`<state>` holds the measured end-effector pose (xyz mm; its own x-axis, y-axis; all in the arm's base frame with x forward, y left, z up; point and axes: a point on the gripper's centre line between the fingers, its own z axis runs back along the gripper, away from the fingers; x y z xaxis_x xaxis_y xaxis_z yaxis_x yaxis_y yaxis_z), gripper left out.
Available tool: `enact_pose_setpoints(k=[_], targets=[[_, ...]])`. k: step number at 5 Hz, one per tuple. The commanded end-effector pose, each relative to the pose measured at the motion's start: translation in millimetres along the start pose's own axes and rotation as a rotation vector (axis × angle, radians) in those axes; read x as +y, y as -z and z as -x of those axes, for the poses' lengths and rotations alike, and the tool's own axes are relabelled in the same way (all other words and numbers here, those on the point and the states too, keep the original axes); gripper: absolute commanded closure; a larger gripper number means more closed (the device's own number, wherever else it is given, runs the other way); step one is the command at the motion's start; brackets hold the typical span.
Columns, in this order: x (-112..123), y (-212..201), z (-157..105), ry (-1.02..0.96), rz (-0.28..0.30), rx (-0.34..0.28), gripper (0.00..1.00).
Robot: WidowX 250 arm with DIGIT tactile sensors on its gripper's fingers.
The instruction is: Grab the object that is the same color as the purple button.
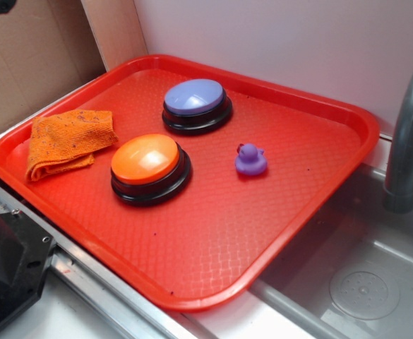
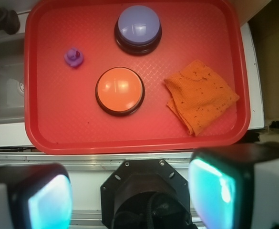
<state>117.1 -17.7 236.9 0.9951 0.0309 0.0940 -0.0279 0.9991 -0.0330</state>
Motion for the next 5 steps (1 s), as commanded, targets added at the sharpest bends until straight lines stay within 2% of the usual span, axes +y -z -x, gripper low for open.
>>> enact_pose_setpoints(k=[1, 2, 3, 5], targets=[[0, 0, 0, 0.000, 0.000, 0.000, 0.00], [-11, 9, -25, 0.090, -0.037, -0.028, 0.00], [-23, 27, -46, 0.008, -0.068, -0.102, 0.00], [-55, 83, -103, -0.014, -0.095, -0.156, 0.00]])
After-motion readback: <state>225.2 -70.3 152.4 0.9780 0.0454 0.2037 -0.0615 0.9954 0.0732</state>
